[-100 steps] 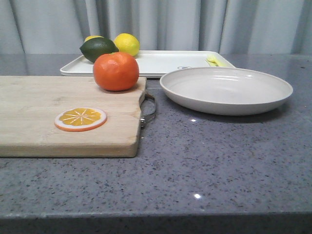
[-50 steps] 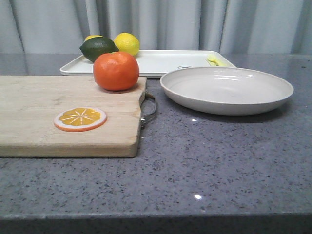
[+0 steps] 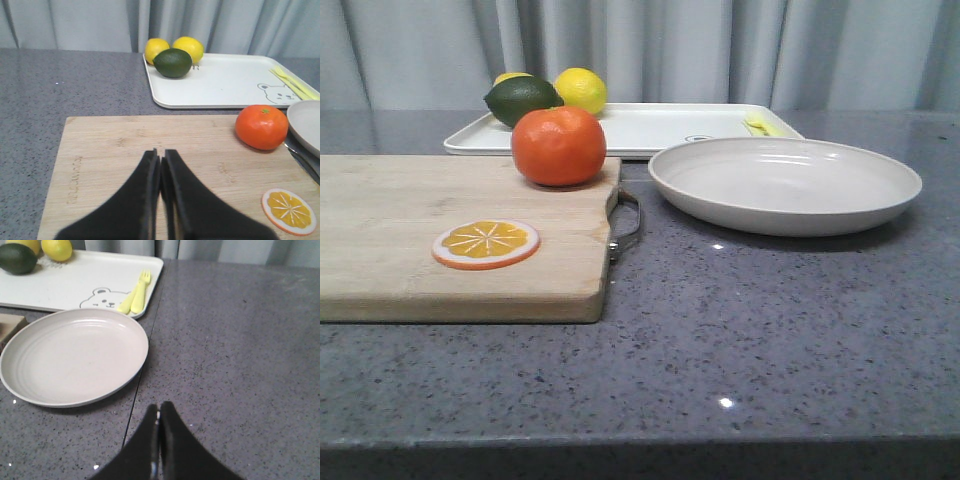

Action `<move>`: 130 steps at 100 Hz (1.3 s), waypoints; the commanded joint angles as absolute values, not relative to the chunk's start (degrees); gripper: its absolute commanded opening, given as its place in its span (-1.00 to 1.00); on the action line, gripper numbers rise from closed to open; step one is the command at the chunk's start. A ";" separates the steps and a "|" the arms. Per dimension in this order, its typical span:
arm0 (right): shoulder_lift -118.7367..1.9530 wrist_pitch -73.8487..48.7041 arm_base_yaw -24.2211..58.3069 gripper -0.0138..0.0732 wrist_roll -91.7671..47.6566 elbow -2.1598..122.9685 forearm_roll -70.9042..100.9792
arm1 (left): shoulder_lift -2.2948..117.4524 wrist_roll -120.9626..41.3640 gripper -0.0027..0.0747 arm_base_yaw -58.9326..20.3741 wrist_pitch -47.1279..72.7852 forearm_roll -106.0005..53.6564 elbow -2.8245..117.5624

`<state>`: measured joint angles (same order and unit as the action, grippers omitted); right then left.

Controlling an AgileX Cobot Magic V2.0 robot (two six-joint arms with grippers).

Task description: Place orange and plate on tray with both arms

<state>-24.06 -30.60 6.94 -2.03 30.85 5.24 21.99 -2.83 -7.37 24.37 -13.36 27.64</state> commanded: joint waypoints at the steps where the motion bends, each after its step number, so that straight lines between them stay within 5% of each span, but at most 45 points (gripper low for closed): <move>1: -29.45 -30.68 6.75 -0.84 -2.20 36.13 5.56 | 27.28 -3.50 -0.98 -8.99 23.77 -14.46 33.61; 54: -39.10 -35.94 6.75 -0.83 -2.20 42.10 8.25 | 44.39 -5.49 -0.98 -12.26 28.81 -14.36 45.77; 65: -39.10 -36.28 6.75 -0.70 -2.20 42.10 8.32 | 44.63 -8.30 -0.93 -12.26 29.60 -14.36 45.77; 75: -39.10 -36.31 6.75 -0.34 -2.20 42.10 8.37 | 44.63 -10.20 -0.66 -12.26 29.85 -14.36 45.77; 91: -39.10 -35.98 6.75 0.37 -2.20 42.10 8.43 | 44.50 -11.09 0.33 -12.26 29.73 -14.58 45.77; 99: -39.10 -35.71 6.75 0.55 -2.20 42.10 8.43 | 44.50 -11.09 0.74 -12.26 29.49 -14.58 45.77; 130: -39.10 -35.60 6.75 0.56 -2.20 42.10 8.49 | 44.50 -11.64 0.86 -12.85 25.69 -15.38 45.77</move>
